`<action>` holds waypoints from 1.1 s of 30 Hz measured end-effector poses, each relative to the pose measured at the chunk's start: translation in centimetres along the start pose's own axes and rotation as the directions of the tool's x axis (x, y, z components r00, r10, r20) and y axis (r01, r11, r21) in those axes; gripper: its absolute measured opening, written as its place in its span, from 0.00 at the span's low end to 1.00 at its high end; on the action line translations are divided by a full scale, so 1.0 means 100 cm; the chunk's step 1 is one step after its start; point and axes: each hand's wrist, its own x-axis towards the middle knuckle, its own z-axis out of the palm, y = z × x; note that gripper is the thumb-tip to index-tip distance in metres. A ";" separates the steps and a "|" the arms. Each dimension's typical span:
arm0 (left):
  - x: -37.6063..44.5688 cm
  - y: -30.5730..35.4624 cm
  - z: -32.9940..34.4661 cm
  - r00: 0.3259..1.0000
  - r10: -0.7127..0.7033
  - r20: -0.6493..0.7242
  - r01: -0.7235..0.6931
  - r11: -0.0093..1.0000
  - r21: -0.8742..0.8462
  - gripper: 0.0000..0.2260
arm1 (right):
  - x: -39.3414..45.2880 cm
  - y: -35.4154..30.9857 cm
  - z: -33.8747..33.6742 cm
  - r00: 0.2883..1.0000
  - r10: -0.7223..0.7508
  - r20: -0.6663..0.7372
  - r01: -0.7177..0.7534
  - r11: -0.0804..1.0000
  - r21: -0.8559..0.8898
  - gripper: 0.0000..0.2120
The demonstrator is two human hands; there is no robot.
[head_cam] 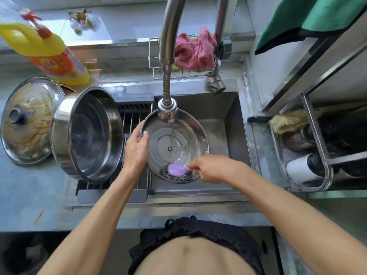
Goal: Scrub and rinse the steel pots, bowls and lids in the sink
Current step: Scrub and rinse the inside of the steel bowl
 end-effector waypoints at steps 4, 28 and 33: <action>-0.002 -0.001 0.009 0.980 0.067 0.188 -0.078 0.995 0.056 0.19 | 0.005 0.019 -0.008 0.954 0.295 -0.053 -0.299 0.923 -0.241 0.16; -0.007 0.006 0.018 0.961 0.265 -0.082 -0.249 0.954 0.169 0.20 | 0.019 0.018 -0.024 0.916 0.317 -0.245 -0.344 0.936 -0.072 0.16; -0.011 -0.012 0.036 0.937 0.305 -0.171 -0.280 0.947 0.157 0.21 | 0.020 -0.013 -0.013 0.960 0.255 0.114 -0.275 0.793 0.544 0.14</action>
